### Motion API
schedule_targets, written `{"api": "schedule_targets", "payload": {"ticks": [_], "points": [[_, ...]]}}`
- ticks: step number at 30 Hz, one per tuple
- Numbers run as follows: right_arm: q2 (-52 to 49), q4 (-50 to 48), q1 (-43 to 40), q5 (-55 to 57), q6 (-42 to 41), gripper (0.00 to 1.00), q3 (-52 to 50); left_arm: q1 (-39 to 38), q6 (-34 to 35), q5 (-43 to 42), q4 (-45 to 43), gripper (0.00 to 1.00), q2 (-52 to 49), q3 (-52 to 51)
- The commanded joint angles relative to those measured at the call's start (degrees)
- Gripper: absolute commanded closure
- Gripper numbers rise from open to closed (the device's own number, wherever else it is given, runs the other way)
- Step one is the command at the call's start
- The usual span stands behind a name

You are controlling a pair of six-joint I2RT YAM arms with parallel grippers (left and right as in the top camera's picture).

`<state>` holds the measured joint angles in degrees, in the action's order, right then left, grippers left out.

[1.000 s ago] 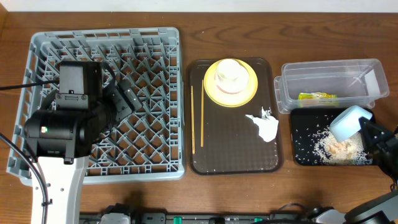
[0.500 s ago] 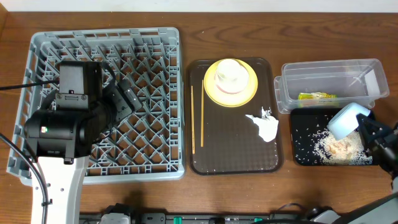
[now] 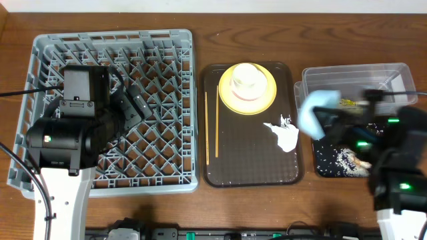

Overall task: Sort waste into correct bins and load items into the dishwasher rack
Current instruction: 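Carry the emptied blue bowl back and set it on the brown tray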

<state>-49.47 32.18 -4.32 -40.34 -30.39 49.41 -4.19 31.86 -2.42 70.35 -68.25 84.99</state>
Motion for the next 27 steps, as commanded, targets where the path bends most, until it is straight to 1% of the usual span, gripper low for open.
{"api": "schedule_targets", "payload": {"ticks": [1,5,8,11,14,18,24,27], "points": [[-0.79,0.61,16.79,23.96,0.87,0.99,1.11,0.26,-0.33,0.52,0.09,0.06,-0.22,0.26],[-5.81,0.35,36.46,39.28,0.85,0.99,1.11,0.26,-0.33,0.55,0.07,0.06,-0.22,0.26],[-11.69,-0.24,46.47,47.67,0.87,0.99,1.11,0.26,-0.33,0.52,0.07,0.06,-0.22,0.26],[-18.75,-0.79,53.64,53.72,0.87,0.99,1.11,0.26,-0.33,0.52,0.07,0.06,-0.22,0.26],[-25.51,-2.32,57.27,56.15,0.87,0.99,1.11,0.26,-0.33,0.52,0.09,0.06,-0.22,0.26],[-32.2,-3.96,57.99,56.43,0.87,0.99,1.11,0.26,-0.31,0.52,0.09,0.06,-0.22,0.26],[-36.09,-4.04,57.96,54.16,2.19,0.99,1.11,0.26,-0.33,0.52,0.07,0.06,-0.22,0.26],[-36.26,-4.15,57.96,53.59,3.43,0.92,1.11,0.26,-0.33,0.52,0.09,0.06,-0.22,0.26]]}}
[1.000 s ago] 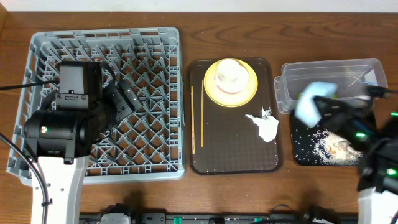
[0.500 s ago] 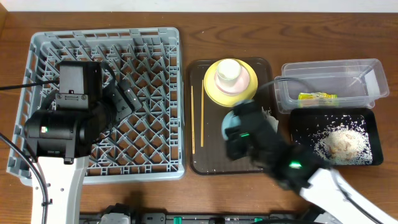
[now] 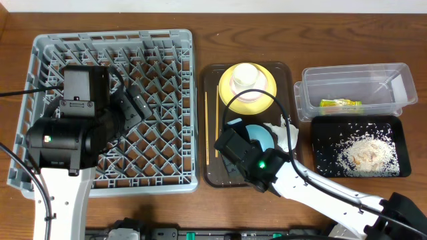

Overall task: Sort waste into correct bins and load items into the dishwasher rack
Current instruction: 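Carry the emptied blue bowl back and set it on the brown tray, then grasp the white tissue on the brown tray with the right gripper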

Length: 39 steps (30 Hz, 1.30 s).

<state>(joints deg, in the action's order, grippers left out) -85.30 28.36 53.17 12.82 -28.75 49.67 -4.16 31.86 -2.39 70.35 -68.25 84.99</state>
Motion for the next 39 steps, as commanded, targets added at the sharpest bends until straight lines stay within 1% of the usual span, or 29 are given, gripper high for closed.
{"api": "schedule_targets", "payload": {"ticks": [1,4,6,9,10,11,17,22,26,30,39], "points": [[-0.44,-0.52,0.48,0.42,2.12,0.85,0.85,0.24,-0.33,0.5,0.09,0.06,-0.22,0.26],[-0.44,-0.72,0.48,0.44,2.12,0.79,0.85,0.24,-0.33,0.5,0.09,0.06,-0.22,0.26],[-0.44,-0.7,0.48,0.46,2.29,0.66,0.85,0.24,-0.33,0.5,0.09,0.06,-0.22,0.26],[-0.15,-0.66,0.24,1.55,4.79,0.55,1.05,0.24,-0.33,0.5,0.07,0.06,-0.22,0.26],[0.2,-0.57,-0.07,1.99,4.87,0.5,1.22,0.24,-0.33,0.5,0.07,0.06,-0.22,0.26],[0.92,-0.22,-0.81,1.92,5.07,0.48,1.73,0.24,-0.31,0.5,0.09,0.06,-0.22,0.26],[5.42,4.96,-7.08,1.49,7.48,0.48,5.64,0.24,-0.33,0.5,0.07,0.06,-0.22,0.26],[6.23,8.57,-14.1,-1.44,10.08,0.48,5.75,0.24,-0.33,0.5,0.07,0.06,-0.22,0.26],[5.16,11.26,-18.73,-3.21,11.72,0.5,5.05,0.24,-0.33,0.5,0.09,0.06,-0.22,0.26],[3.23,12.13,-21.4,-3.19,13.22,0.5,4.07,0.24,-0.33,0.5,0.07,0.06,-0.22,0.26],[-3.52,12.11,-23.91,2.82,13.2,0.49,3.72,0.24,-0.33,0.5,0.09,0.06,-0.22,0.26]]}}
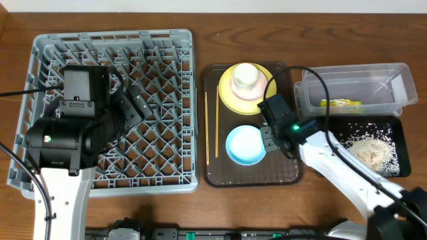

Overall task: Sort waste into correct bins and load items into the dishwasher rack
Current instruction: 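Grasp the white tissue on the brown tray with the right gripper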

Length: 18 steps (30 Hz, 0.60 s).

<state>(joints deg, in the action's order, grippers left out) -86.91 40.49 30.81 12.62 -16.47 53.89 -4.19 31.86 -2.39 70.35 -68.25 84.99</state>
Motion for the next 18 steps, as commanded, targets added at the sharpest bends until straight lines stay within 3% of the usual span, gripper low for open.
{"api": "schedule_targets", "payload": {"ticks": [1,18], "points": [[-2.56,-0.02,-1.73,3.1,0.94,0.48,-0.5,0.26,-0.31,0.5,0.09,0.06,-0.22,0.26],[-6.97,-1.03,-4.61,3.5,0.87,0.44,-0.5,0.26,-0.33,0.5,0.09,0.06,-0.22,0.26]]}}
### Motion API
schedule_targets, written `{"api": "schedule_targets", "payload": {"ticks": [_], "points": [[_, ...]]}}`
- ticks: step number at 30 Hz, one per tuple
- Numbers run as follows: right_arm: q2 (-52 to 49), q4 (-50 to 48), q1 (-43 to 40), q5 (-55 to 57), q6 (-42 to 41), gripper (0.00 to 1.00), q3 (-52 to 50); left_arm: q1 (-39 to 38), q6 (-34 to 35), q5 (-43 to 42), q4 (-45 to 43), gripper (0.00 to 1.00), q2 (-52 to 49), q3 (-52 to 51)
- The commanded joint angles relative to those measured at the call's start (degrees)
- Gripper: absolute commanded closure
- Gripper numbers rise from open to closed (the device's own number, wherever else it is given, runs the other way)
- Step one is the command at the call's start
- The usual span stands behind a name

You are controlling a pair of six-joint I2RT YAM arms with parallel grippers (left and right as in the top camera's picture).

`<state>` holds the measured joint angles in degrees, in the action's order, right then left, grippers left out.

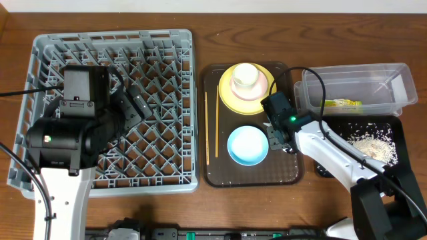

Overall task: Sort waste into correct bins and load items into the dishwasher rack
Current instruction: 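Grasp the white tissue on the brown tray with the right gripper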

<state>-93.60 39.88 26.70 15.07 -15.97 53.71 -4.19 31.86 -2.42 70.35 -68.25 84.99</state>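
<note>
A light blue bowl sits upright and empty on the brown tray, in front of a yellow plate that carries a pale cup. My right gripper hovers low at the bowl's right rim, over the spot where only a scrap of white napkin shows. Its jaws are hidden under the wrist. Two chopsticks lie along the tray's left side. My left gripper hangs over the grey dishwasher rack, fingers apart and holding nothing.
A clear plastic bin at the back right holds a yellow-green wrapper. In front of it a black tray carries a heap of rice. The right arm's cable arcs over the bin's left corner.
The blue bowl lies a touch further right on the tray. My right gripper stays at its right rim, and the arm behind it has swung toward the front edge. The left arm is still.
My right gripper held the blue bowl tilted above the black tray. Then the rice lay heaped there and the bowl was over the middle of the brown tray, arm stretched across. After that the bowl sat on the tray, gripper at its right rim, as now.
</note>
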Motion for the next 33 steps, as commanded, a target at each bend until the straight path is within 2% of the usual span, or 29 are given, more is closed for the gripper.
{"api": "schedule_targets", "payload": {"ticks": [1,8,21,29,33], "points": [[-0.31,-0.87,-0.5,1.05,0.37,0.43,-0.37,0.26,-0.33,0.52,0.07,0.06,-0.22,0.26],[-0.33,-5.2,-0.76,4.17,0.42,0.37,-1.22,0.26,-0.33,0.52,0.09,0.06,-0.22,0.26],[-0.35,-12.07,-1.29,3.93,0.39,0.43,-6.14,0.26,-0.33,0.52,0.09,0.06,-0.22,0.26],[-0.35,-12.72,-1.29,0.96,0.44,0.59,-6.27,0.26,-0.33,0.52,0.09,0.06,-0.22,0.26],[-0.35,-12.68,-1.29,0.96,0.44,0.74,-6.27,0.26,-0.33,0.52,0.09,0.06,-0.22,0.26]]}}
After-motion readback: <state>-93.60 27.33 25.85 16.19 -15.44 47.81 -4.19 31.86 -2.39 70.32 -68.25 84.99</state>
